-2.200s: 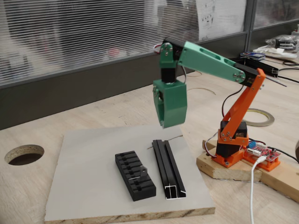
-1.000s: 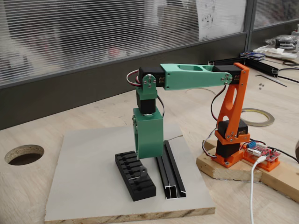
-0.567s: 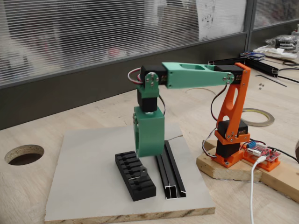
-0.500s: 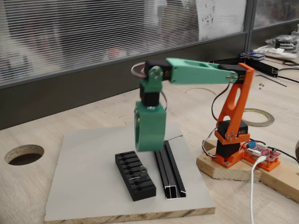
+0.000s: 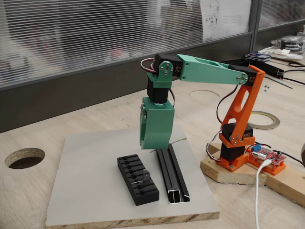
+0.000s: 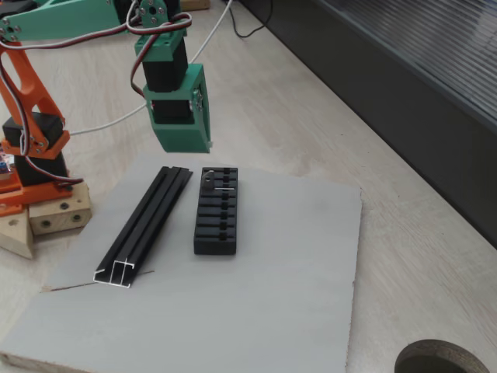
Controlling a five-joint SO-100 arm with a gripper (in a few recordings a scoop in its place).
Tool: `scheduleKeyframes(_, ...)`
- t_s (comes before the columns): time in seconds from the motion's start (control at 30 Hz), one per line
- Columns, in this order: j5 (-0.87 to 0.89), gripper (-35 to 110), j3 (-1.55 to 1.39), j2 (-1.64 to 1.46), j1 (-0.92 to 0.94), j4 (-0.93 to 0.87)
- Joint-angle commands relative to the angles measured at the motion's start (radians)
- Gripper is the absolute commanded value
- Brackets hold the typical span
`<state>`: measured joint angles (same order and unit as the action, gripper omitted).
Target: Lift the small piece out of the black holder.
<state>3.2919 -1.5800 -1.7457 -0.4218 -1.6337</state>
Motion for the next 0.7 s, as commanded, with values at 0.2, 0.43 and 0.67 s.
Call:
scheduleKeyframes(0.2, 0.021, 43, 0.008, -0.018, -0.002, 0.002)
scheduleKeyframes(0.43, 0.012, 43, 0.018, -0.018, -0.005, 0.002)
scheduleKeyframes(0.67, 0.009, 43, 0.009, -0.031, -0.028, 0.003)
